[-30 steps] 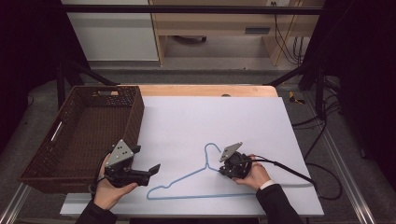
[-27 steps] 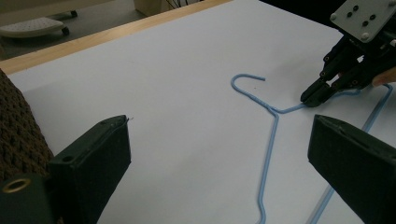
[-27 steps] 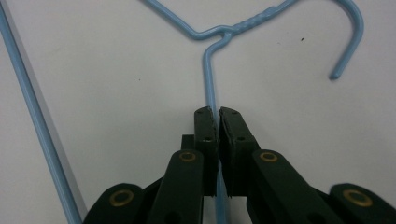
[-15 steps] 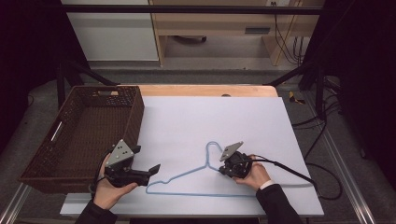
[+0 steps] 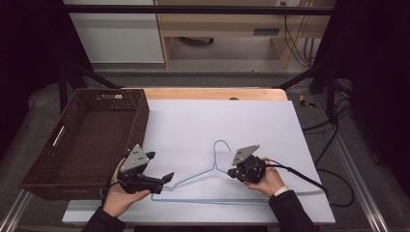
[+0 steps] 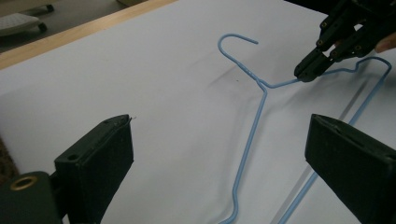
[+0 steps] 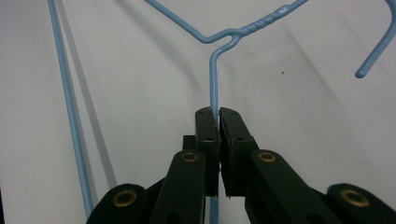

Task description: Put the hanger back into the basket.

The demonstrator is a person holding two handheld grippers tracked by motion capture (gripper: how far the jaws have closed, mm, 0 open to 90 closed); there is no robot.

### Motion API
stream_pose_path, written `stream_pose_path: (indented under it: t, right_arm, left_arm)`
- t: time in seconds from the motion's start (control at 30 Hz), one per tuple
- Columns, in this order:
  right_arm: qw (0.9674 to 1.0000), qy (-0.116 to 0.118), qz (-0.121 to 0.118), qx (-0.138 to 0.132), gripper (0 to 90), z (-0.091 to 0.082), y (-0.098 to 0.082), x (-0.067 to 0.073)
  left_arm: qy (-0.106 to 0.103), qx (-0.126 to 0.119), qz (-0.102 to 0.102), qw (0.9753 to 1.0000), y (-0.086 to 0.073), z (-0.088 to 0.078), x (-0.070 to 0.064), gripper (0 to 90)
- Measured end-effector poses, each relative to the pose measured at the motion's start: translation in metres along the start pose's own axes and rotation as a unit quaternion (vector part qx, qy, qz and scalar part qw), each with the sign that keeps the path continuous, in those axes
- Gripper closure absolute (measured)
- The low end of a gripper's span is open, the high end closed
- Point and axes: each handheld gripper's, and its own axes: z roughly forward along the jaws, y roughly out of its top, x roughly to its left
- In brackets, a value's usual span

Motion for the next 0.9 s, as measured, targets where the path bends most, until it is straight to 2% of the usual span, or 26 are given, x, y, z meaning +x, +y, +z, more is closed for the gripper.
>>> stream_pose_path:
  t: [0.23, 0.4, 0.47, 0.53, 0.67, 0.73, 0.9]
  right_arm:
    - [1.0000, 0.000, 0.002, -0.006, 87.5, -0.003, 0.001, 0.001]
    - [1.0000, 0.001, -0.004, -0.009, 87.6, -0.005, 0.001, 0.001]
    - [0.9999, 0.001, -0.004, -0.012, 87.5, -0.005, 0.001, 0.001]
    - [0.9999, 0.001, -0.003, -0.011, 87.6, -0.006, 0.001, 0.001]
    - [0.9999, 0.003, -0.005, -0.011, 87.6, -0.005, 0.000, 0.001]
    - [0.9999, 0.004, -0.005, -0.011, 87.5, -0.006, 0.001, 0.001]
    - [0.9999, 0.004, -0.004, -0.009, 87.5, -0.006, 0.001, 0.001]
  left_arm:
    - [-0.020, 0.041, 0.028, 0.9986, 0.008, 0.027, -0.012, 8.9]
    - [-0.033, 0.071, 0.046, 0.9959, 0.015, 0.049, -0.018, 10.7]
    - [-0.041, 0.085, 0.057, 0.9940, 0.018, 0.061, -0.022, 11.7]
    - [-0.041, 0.087, 0.061, 0.9935, 0.019, 0.065, -0.024, 13.1]
    - [-0.046, 0.111, 0.084, 0.9892, 0.022, 0.082, -0.030, 17.1]
    - [-0.049, 0.124, 0.097, 0.9863, 0.024, 0.089, -0.031, 18.0]
    - [-0.055, 0.147, 0.113, 0.9811, 0.025, 0.102, -0.036, 23.8]
